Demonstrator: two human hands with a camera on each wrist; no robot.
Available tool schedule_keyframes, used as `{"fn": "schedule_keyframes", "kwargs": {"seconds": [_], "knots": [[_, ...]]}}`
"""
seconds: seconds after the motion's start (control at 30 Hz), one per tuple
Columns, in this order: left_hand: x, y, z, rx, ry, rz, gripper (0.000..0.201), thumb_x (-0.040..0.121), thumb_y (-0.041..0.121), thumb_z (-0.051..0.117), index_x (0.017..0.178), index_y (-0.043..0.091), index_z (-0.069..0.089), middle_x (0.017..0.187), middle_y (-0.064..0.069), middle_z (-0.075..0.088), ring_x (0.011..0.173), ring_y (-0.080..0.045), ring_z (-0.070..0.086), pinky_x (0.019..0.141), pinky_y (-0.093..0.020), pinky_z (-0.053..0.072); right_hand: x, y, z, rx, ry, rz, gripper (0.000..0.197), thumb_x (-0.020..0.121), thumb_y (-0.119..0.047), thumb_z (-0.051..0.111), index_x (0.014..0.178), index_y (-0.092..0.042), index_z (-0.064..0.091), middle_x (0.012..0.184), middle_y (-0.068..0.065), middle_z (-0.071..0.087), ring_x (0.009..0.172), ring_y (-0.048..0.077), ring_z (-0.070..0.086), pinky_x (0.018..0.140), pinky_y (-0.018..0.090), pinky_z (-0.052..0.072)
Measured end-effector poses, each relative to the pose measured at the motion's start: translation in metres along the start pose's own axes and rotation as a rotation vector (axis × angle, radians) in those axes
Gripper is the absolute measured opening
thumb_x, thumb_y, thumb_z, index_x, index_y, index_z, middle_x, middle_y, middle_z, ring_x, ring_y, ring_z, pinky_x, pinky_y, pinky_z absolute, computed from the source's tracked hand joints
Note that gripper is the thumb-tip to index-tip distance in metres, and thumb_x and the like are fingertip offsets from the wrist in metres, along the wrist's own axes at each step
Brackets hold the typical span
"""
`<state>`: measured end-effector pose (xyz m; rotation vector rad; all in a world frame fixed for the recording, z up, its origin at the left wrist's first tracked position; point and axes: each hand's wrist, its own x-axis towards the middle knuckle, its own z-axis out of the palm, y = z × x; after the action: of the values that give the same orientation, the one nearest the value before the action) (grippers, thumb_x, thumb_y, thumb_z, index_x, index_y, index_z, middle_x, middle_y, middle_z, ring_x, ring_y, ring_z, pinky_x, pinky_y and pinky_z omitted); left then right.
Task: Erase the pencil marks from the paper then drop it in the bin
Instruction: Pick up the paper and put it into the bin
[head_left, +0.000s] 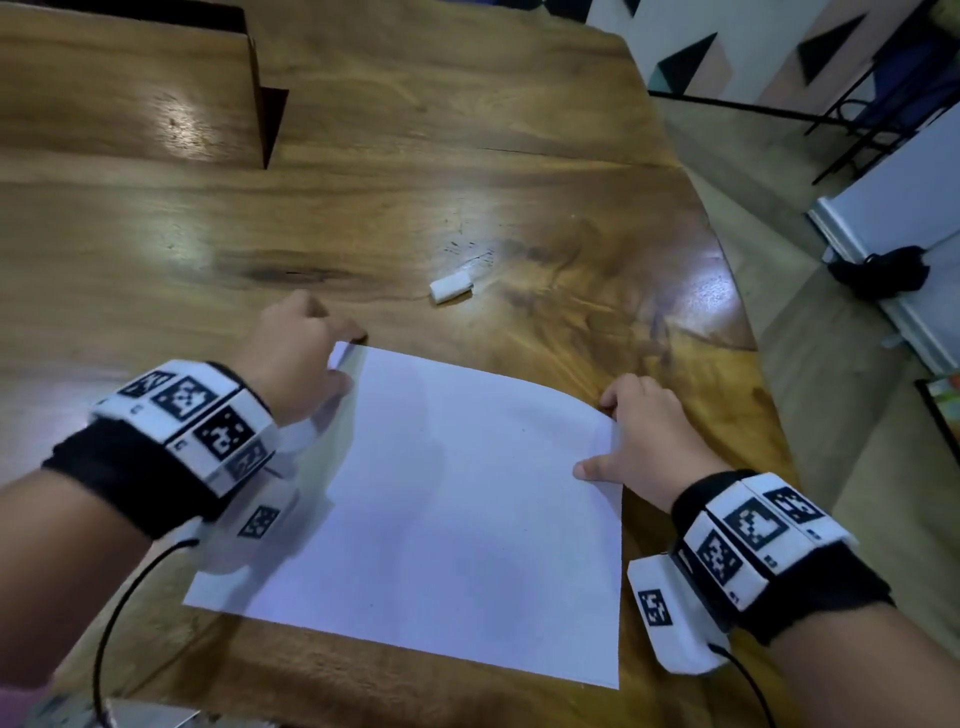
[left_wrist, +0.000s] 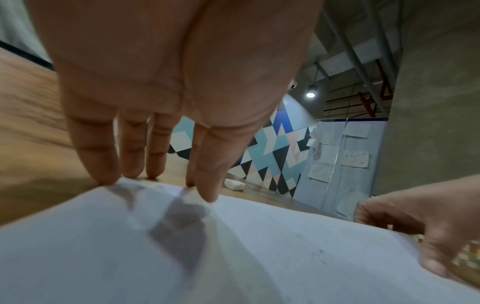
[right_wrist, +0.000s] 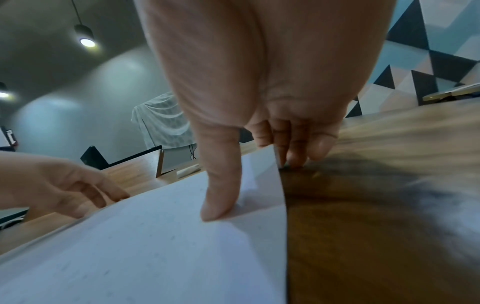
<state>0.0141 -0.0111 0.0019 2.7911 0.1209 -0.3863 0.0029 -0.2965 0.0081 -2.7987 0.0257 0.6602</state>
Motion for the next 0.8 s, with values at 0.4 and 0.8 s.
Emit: {"fn": "schedule_keyframes", "kwargs": {"seconds": [0.4,0.8], "knots": [[-0.044,-0.028,0.003,-0.227,0.083,-0.058,0.057,0.074,0.002,0.065,0.127,0.019,0.050,0.119,-0.010,0.047,0.092,-0.018,0.044,0.086,-0.026,0.034,-0.002,0.008,-0.004,0.289,-0.016,-0.119,0.019,0.078,-0.007,0.069,0.071,-0.013,0.052,0.071,0.001,0.055,0.066,0.017,0.049,0.055,0.026,0.035],[-0.089,-0.053,0.019,-0.356,0.147,-0.152,0.050,0.077,0.012,0.066,0.122,0.026,0.053,0.106,-0.003,0.053,0.096,-0.022,0.057,0.085,-0.038,0.047,0.012,0.027,-0.006,0.602,-0.183,-0.105,0.018,0.083,0.005,0.061,0.082,-0.012,0.067,0.084,0.007,0.072,0.077,0.020,0.066,0.077,0.038,0.049]]}}
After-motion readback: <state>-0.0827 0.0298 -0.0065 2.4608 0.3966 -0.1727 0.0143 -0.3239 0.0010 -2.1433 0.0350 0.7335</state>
